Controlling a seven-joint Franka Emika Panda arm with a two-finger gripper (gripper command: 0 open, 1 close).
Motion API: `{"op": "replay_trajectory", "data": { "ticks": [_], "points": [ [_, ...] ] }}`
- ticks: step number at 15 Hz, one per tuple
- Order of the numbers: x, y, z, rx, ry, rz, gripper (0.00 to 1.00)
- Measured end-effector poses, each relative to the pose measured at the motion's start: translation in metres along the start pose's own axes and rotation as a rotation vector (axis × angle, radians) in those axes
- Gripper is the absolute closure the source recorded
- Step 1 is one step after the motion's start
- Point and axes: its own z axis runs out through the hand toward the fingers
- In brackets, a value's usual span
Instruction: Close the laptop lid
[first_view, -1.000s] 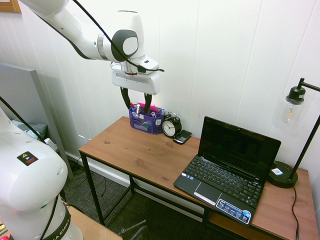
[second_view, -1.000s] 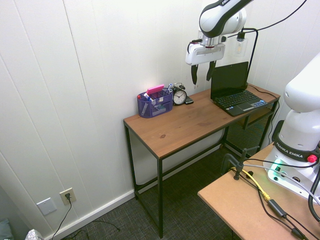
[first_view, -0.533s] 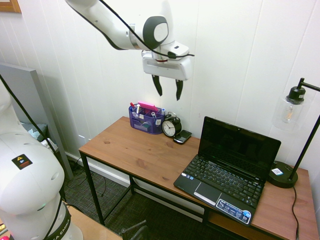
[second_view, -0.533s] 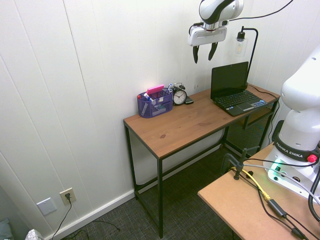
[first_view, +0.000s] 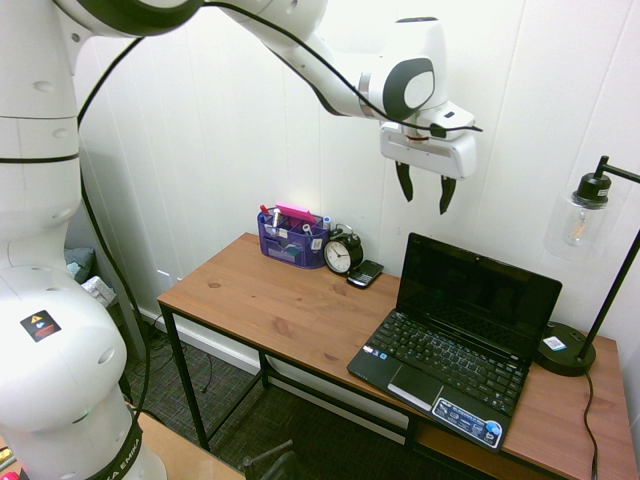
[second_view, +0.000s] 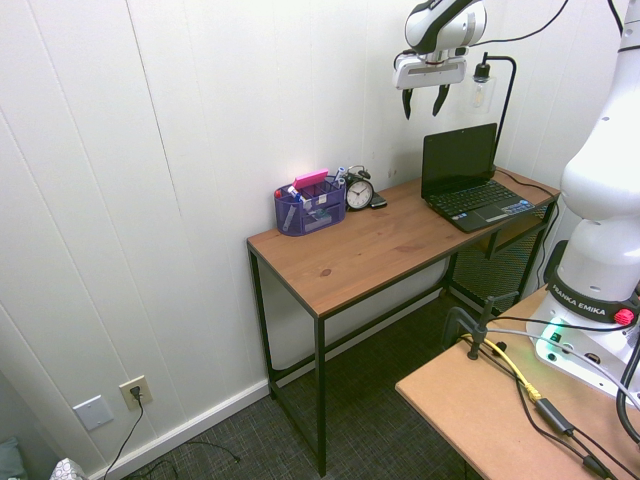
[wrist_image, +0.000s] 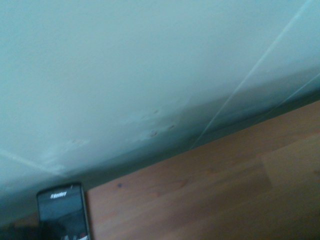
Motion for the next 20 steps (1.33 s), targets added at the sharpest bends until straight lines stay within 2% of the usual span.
{"op": "replay_trajectory", "data": {
  "ticks": [4,5,15,20],
  "points": [
    [0.049,0.007,0.026,0.003,0.005,0.071,0.00],
    [0.059,0.010,0.032,0.000,0.005,0.087,1.00],
    [0.087,0.046,0.088,-0.015,-0.067,0.139,1.00],
    [0.080,0.063,0.107,-0.017,-0.081,0.136,1.00]
  ]
}}
